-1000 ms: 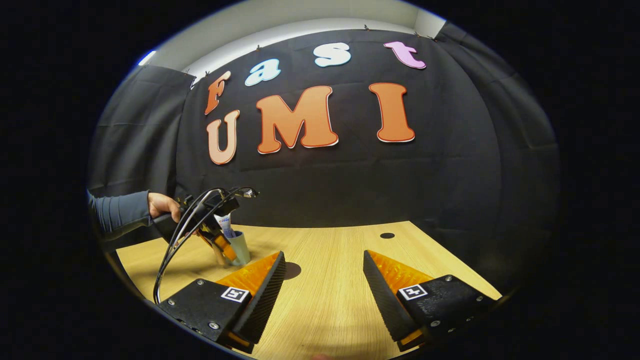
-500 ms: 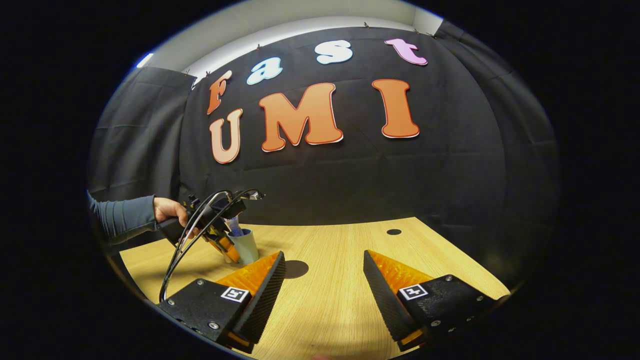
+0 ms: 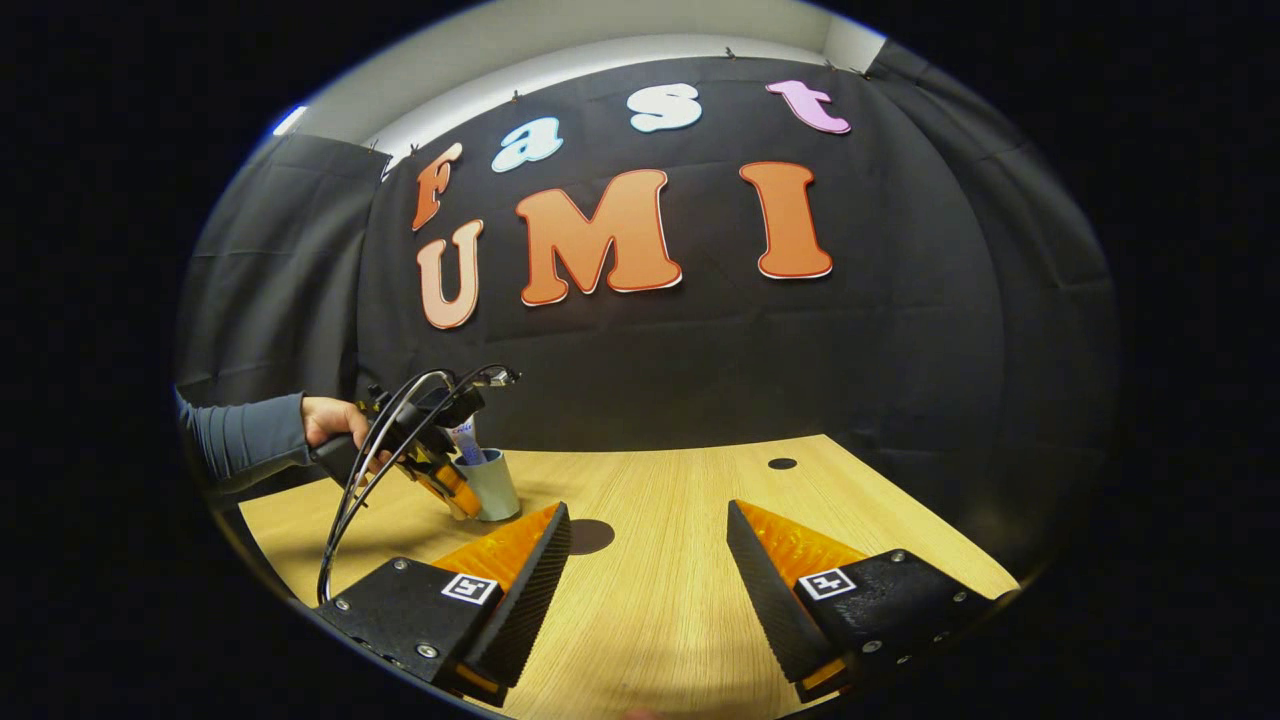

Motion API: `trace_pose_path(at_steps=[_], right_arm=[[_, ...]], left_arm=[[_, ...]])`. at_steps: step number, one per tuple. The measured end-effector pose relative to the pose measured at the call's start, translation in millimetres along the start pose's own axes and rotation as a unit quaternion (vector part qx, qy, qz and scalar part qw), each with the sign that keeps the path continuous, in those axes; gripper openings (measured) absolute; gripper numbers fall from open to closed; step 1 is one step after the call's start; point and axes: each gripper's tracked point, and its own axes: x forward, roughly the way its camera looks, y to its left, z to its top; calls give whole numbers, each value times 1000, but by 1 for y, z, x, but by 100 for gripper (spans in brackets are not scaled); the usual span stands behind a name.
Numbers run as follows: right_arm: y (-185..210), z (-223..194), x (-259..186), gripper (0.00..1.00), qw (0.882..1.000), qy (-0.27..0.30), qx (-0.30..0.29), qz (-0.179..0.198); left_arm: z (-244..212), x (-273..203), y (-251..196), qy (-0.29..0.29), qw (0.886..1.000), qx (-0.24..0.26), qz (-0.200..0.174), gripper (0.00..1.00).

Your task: Put the toothbrush and toothpaste on the desktop into the cup, then pick up the cup and place it on the coaster on the desktop.

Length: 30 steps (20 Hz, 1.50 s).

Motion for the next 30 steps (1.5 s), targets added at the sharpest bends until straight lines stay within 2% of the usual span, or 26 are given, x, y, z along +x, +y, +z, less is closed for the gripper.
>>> trace_pose_path(at_steps=[9,15,22,25,27,29,30], right_arm=[[-18,3,-22,94,1000,-10,-1,-24],[-32,-3,-32,94,999,-6,19,-43],[-41,-14,-33,94,998,6,26,-58],[-40,-17,-32,94,998,11,27,-62],[-37,-14,-30,94,998,10,29,-62],[-31,-11,-27,94,998,7,32,-59],[-29,-9,-26,94,998,6,32,-58]], left_arm=[[13,-2,-12,-27,998,49,-31,32],[7,-5,-15,-12,996,71,-57,32],[5,-15,-10,14,994,92,-63,32],[20,-25,-19,7,994,96,-59,32],[35,-49,-27,-13,993,104,-58,35],[25,-59,-5,-42,991,111,-56,53],[26,-69,-2,-55,991,111,-58,65]])
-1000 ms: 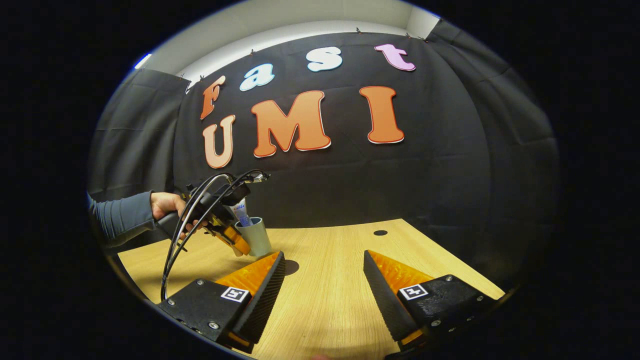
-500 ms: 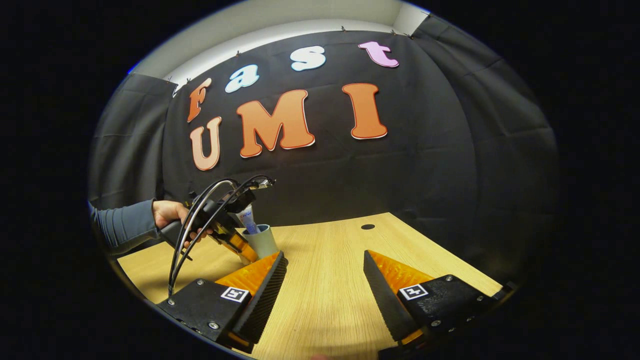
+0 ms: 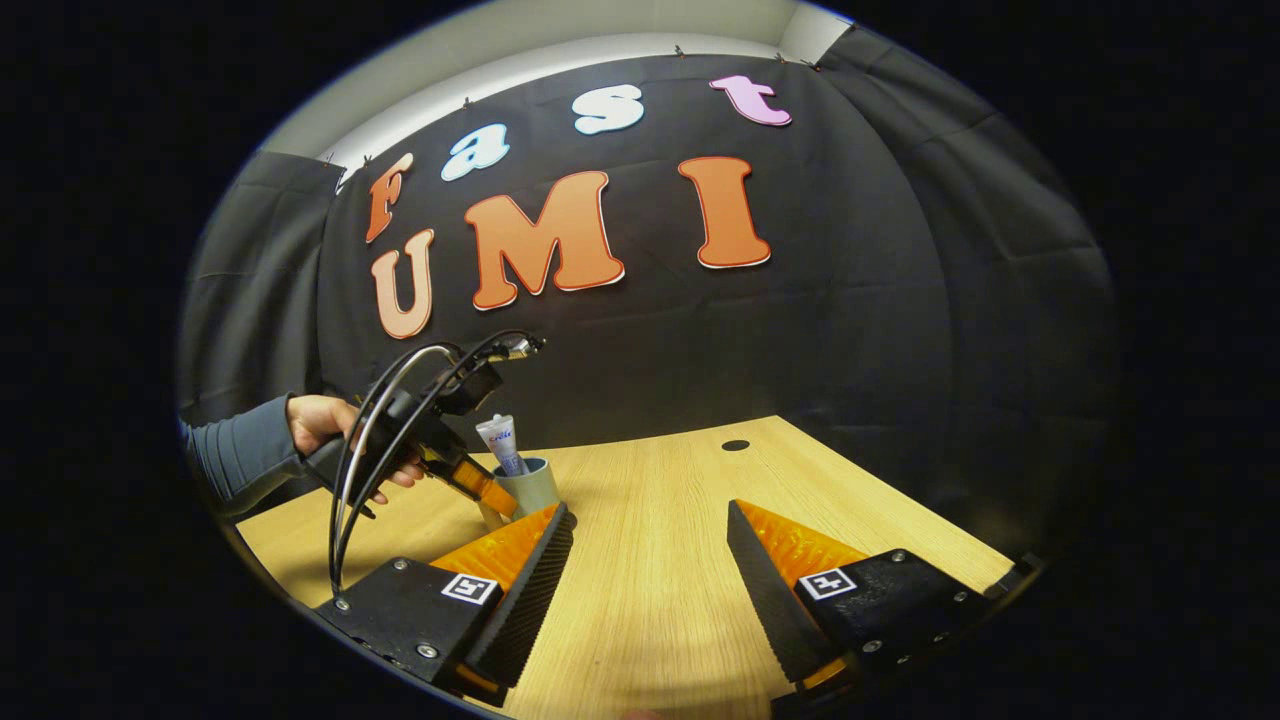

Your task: Put the toothbrush and toothpaste on the desktop into the cup, then pick up the cup and place it on the coaster on the desktop.

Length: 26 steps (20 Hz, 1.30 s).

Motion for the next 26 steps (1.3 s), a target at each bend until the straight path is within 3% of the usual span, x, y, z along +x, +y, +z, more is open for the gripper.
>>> trace_pose_path(at_steps=[1,2,4,9,14,19,24,26], right_arm=[[4,2,1,94,1000,-1,0,1],[8,4,2,94,1000,-3,-1,2],[16,8,4,94,1000,-4,-5,-2],[43,20,10,94,1000,-12,-18,-6],[84,34,22,95,999,-29,-24,12],[141,37,35,95,997,-42,-47,39],[196,36,45,94,993,-51,-87,67],[211,36,47,94,991,-60,-92,75]], left_arm=[[-1,-9,1,-12,1000,0,1,69],[1,-20,4,-22,1000,-3,0,87],[-1,-40,10,-44,999,-10,4,100],[7,-96,18,-127,991,-19,40,100],[8,-179,33,-214,970,-33,106,100],[-2,-241,10,-307,938,-27,157,100],[-9,-246,17,-385,903,-56,183,100],[-16,-254,25,-417,884,-70,201,100]])
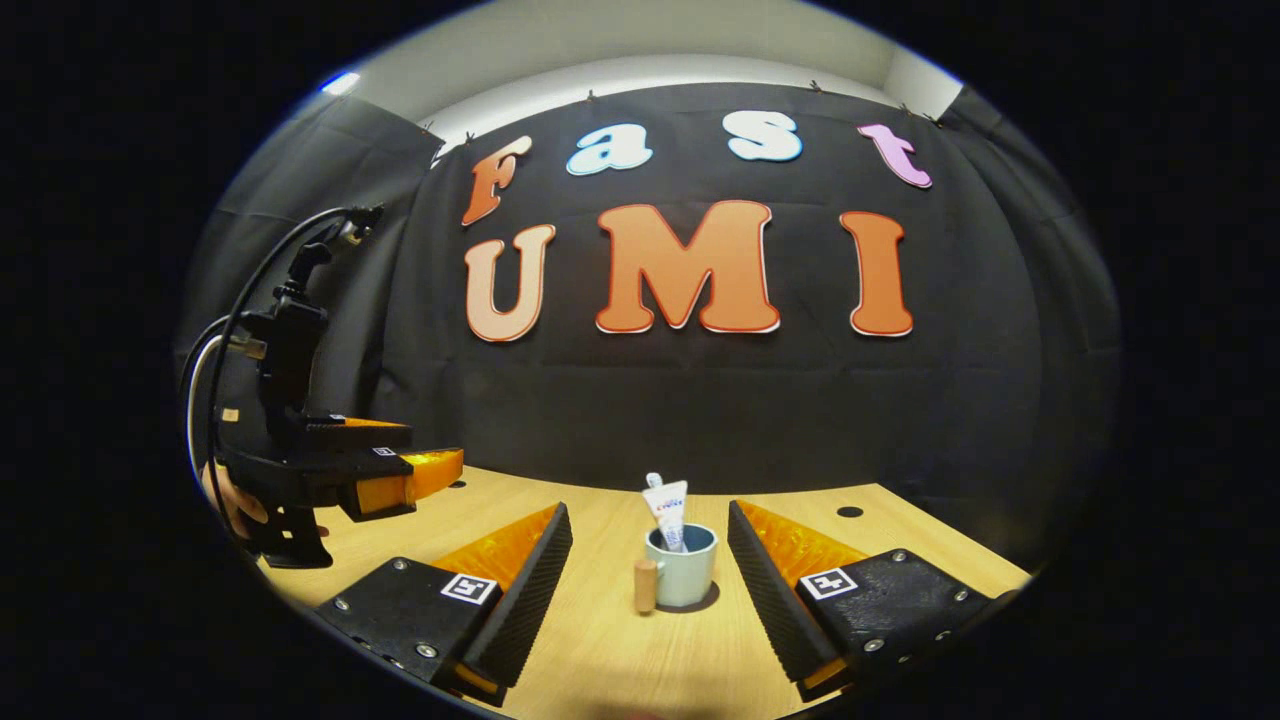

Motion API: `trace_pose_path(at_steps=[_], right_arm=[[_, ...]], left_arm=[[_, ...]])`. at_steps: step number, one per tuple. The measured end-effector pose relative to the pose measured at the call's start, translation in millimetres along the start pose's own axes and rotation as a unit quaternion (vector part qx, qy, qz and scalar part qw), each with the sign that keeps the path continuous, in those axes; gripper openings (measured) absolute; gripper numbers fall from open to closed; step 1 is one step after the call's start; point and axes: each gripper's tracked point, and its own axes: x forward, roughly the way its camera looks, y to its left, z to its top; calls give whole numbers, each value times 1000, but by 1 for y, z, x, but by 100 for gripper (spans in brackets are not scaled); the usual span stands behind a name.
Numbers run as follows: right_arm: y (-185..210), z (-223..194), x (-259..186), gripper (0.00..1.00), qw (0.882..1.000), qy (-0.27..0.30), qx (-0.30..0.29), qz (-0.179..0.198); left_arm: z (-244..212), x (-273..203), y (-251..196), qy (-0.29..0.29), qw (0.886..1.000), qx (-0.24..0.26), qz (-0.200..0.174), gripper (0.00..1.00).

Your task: Put the toothbrush and toothpaste on the desktop into the cup, then pick up the cup and place it on the coaster on the desktop.

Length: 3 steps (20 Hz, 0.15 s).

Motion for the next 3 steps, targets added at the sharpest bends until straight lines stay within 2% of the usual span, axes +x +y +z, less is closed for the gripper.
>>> trace_pose_path(at_steps=[3], right_arm=[[14,-7,7,95,1000,1,-9,6]], left_arm=[[-11,4,10,-26,999,-33,9,100]])
